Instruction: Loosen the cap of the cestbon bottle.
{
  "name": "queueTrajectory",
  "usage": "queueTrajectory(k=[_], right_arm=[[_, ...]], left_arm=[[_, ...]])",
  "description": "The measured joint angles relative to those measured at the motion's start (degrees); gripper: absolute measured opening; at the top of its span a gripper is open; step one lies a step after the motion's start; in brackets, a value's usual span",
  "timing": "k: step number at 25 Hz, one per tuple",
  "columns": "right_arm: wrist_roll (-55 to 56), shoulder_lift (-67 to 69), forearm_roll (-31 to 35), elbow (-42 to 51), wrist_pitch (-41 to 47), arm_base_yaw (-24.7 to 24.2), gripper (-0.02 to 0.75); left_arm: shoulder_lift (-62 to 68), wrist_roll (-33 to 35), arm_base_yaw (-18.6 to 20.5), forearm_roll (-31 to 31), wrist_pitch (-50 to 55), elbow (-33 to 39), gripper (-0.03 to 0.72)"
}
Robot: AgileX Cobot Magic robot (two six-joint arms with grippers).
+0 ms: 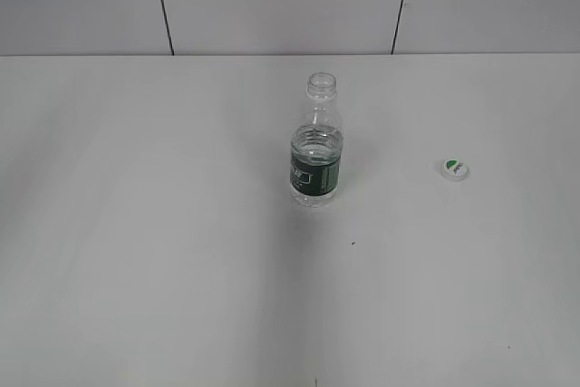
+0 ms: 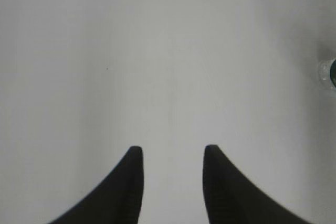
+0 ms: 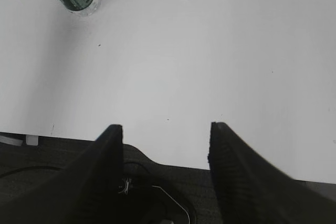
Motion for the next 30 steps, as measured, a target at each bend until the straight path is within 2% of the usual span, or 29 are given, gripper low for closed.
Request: queueTrajectory(k=[17,25,30], right_arm=[[-1.67,-17.62,-1.99,13.48,0.00,0.00,0.403],[-4.45,-27.81,-3.59,17.98,-0.36,0.00,0.403],[-4.55,-32.35,-3.76,18.71,-0.48,0.00,0.403]], left_arm=[[-26.54,0.22,0.00,3.57,0.05,19.54,0.242],[-44.56,0.29,0.00,4.02,-0.74,33.14,0.242],[-56.97,0.29,0.00,7.63,-0.80,38.56,0.242]])
